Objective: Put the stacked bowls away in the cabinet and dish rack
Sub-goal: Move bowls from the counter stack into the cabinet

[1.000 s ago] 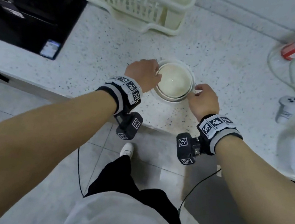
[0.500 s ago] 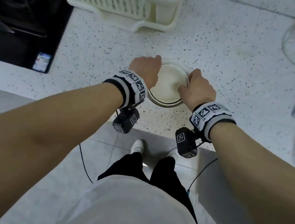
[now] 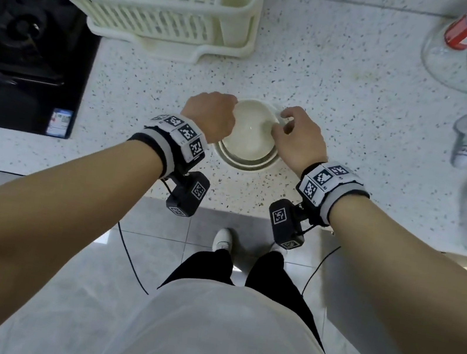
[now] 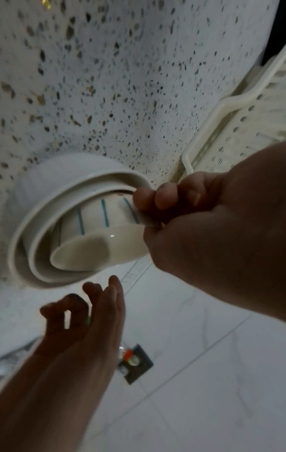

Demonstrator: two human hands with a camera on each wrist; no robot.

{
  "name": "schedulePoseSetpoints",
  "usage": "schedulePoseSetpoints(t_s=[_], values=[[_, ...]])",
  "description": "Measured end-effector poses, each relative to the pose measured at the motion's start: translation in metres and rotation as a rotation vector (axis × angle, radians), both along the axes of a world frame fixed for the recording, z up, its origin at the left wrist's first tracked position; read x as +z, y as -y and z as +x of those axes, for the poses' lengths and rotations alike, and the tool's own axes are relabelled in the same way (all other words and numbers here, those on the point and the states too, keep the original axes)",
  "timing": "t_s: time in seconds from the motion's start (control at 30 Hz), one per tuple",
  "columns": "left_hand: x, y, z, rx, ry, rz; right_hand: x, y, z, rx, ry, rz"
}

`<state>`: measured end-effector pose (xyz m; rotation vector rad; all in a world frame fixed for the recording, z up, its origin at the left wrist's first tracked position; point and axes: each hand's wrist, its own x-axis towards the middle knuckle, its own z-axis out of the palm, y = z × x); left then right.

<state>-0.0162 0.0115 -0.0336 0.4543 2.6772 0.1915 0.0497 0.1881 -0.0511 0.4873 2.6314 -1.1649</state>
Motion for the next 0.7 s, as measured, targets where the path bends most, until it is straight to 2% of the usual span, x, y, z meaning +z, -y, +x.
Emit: schedulePoseSetpoints(t_s=[0.13, 0.23, 0.33, 0.47, 0.57, 0.7], values=[[0.019, 0.015, 0.001, 0.332, 0.211, 0.430, 0.026, 0.004, 0.010, -0.066, -0.139, -0.274], [0.038, 0.020, 0.000, 0.498, 0.372, 0.587, 0.048, 0.008, 0.016, -0.028, -0.100, -0.451], [0.052, 0.025, 0.002, 0.521, 0.526, 0.681, 0.066, 0.015, 0.019, -0.072, -0.036, -0.662], [0.061, 0.028, 0.005, 0.532, 0.592, 0.776, 0.080, 0.024, 0.021, -0.174, -0.028, -0.776], [0.064, 0.029, 0.011, 0.542, 0.644, 0.812, 0.079, 0.024, 0.023, -0.319, 0.010, -0.924], [0.058, 0.023, 0.024, 0.479, 0.765, 0.823, 0.069, 0.019, 0.036, -0.415, 0.019, -1.085]])
